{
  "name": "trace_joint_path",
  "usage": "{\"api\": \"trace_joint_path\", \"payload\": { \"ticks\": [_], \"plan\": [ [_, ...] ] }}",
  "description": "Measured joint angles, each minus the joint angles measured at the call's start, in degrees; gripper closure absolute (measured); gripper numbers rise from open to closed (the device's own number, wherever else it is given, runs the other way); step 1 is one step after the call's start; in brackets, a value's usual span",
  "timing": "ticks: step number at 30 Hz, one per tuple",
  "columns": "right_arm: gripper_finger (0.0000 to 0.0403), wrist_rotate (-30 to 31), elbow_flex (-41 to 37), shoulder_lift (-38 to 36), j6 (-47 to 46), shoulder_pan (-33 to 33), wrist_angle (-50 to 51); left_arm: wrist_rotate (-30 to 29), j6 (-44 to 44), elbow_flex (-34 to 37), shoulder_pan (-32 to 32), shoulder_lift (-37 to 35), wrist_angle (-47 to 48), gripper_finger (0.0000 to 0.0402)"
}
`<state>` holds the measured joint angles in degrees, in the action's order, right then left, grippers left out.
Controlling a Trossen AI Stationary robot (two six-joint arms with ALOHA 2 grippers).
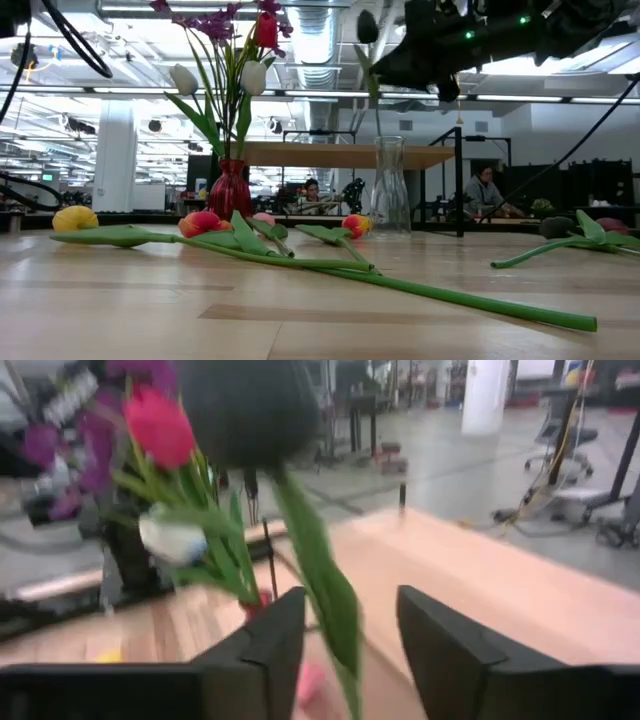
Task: Pick and place flowers into a vace then onto a shelf
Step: Put the bottom black flower into the transparent flower vase, then put the dark red flower into the transparent flower vase
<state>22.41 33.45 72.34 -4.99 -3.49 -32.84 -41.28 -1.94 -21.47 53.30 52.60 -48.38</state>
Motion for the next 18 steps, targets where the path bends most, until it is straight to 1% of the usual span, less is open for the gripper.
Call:
{"api": "trace_joint_path", "payload": {
  "ticks": [4, 8, 13, 18],
  "plan": [
    [0.0195, -0.2, 0.0, 0.0, -0.1, 1.2, 4.0, 0.0, 0.1, 0.0, -1.2, 0.0, 1.9, 0.0285],
    [0.017, 0.0, 0.0, 0.0, -0.1, 2.8, 6.3, 0.0, 0.0, 0.0, -2.4, 0.0, 3.7, 0.0285],
    [0.0165, 0.1, 0.0, -1.4, -0.1, 5.6, 9.2, 0.2, 1.1, 0.0, -3.1, 0.0, 4.0, 0.0285],
    [0.0173, 0.2, 0.1, -5.6, -0.1, 9.9, 13.9, 3.1, 1.3, 0.0, -0.5, 0.0, 4.1, 0.0285]
  ]
}}
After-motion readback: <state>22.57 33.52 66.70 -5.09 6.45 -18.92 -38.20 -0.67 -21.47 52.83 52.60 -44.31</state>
